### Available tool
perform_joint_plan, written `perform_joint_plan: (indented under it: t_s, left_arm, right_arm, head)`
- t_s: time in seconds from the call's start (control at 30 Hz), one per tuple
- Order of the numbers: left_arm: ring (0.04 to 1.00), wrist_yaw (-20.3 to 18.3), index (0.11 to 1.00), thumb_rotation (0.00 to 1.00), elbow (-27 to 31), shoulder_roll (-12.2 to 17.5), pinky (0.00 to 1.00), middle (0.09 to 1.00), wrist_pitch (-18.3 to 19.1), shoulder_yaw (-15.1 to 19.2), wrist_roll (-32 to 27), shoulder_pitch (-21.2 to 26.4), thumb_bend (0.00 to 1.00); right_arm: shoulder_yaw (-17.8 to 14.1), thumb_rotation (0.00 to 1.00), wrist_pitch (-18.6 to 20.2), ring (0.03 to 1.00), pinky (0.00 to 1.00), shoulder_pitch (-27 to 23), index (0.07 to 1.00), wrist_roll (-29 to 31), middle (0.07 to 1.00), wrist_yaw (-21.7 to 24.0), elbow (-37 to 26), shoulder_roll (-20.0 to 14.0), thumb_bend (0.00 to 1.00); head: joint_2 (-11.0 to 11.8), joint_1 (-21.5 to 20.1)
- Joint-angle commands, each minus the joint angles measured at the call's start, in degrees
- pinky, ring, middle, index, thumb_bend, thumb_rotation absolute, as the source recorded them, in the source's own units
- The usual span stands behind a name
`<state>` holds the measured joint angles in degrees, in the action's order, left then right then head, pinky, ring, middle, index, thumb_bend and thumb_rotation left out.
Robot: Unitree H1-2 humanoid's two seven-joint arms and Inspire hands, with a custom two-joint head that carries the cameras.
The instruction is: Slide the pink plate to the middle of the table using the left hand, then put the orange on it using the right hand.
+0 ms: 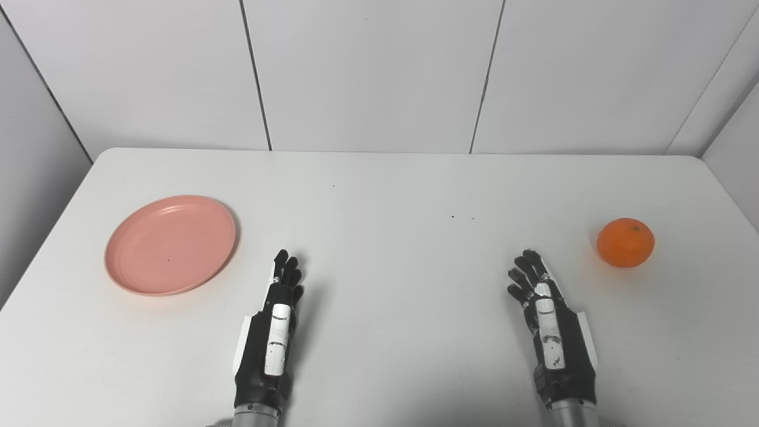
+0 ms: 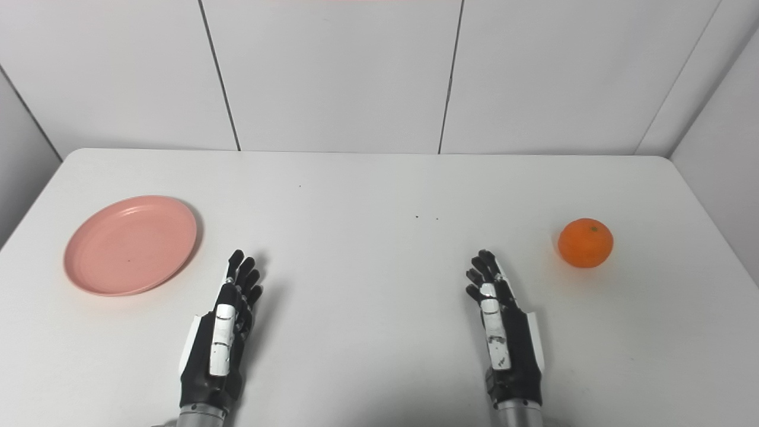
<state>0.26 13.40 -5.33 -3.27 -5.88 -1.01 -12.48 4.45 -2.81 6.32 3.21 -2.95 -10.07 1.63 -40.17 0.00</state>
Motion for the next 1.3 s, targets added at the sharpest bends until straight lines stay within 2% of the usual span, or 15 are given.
perform_joint_plan:
  t_s: [0.0,0.17,0.2,0.37,0.43,0.63,0.9,1.17,1.27]
  left_arm:
    - [1.0,1.5,1.0,0.98,2.0,0.0,1.0,1.0,-4.6,-0.1,2.0,-15.9,0.69]
    - [1.0,2.3,1.0,0.98,1.4,-0.2,1.0,1.0,-4.4,-0.8,3.0,-15.7,0.68]
    - [1.0,2.5,1.0,0.98,1.4,-0.3,1.0,1.0,-4.2,-1.0,3.5,-15.6,0.69]
    - [0.999,3.4,1.0,0.98,4.0,-0.5,1.0,0.993,-1.8,-1.9,5.5,-14.7,0.71]
    - [0.998,3.6,1.0,0.97,5.5,-0.5,1.0,0.992,-1.2,-1.6,5.0,-13.5,0.71]
    - [1.0,3.3,1.0,0.94,9.5,0.2,1.0,1.0,2.6,-0.4,2.3,-10.4,0.74]
    - [0.999,2.8,1.0,0.95,12.0,0.2,1.0,0.998,5.9,0.6,1.8,-7.1,0.8]
    - [1.0,0.6,1.0,0.96,14.5,1.9,1.0,0.999,7.9,1.2,-0.3,-4.6,0.83]
    - [1.0,-0.3,1.0,0.96,16.8,2.3,1.0,0.997,10.2,2.3,-2.0,-2.8,0.85]
  right_arm:
    - [-0.5,0.9,-1.9,0.9,0.91,1.1,0.905,0.7,0.908,1.8,1.3,-0.9,0.76]
    - [-0.9,0.9,-2.8,0.905,0.92,1.0,0.911,1.5,0.915,2.2,2.4,-1.4,0.74]
    - [-1.0,0.91,-3.0,0.905,0.92,1.0,0.911,1.7,0.915,2.3,2.7,-1.5,0.74]
    - [-1.9,0.89,-3.6,0.911,0.93,0.7,0.907,3.8,0.913,2.9,4.1,-2.0,0.77]
    - [-2.3,0.89,-4.2,0.913,0.93,0.5,0.908,4.2,0.912,3.3,4.9,-2.4,0.78]
    - [-3.2,0.89,-6.2,0.921,0.94,0.1,0.908,5.7,0.919,4.7,7.1,-3.1,0.77]
    - [-4.1,0.88,-7.6,0.912,0.92,0.3,0.903,6.7,0.916,5.7,8.3,-3.5,0.78]
    - [-4.2,0.87,-9.0,0.901,0.91,-0.1,0.898,6.4,0.907,6.0,9.9,-3.2,0.76]
    - [-4.1,0.87,-9.1,0.899,0.9,-0.3,0.895,6.3,0.905,5.9,10.2,-3.0,0.75]
  head:
    - [0.1,0.4]
    - [1.8,2.9]
    - [2.8,4.1]
    - [4.6,6.3]
    - [5.9,7.6]
    - [7.8,9.4]
    - [8.2,11.0]
    - [9.0,10.9]
    - [9.5,10.6]
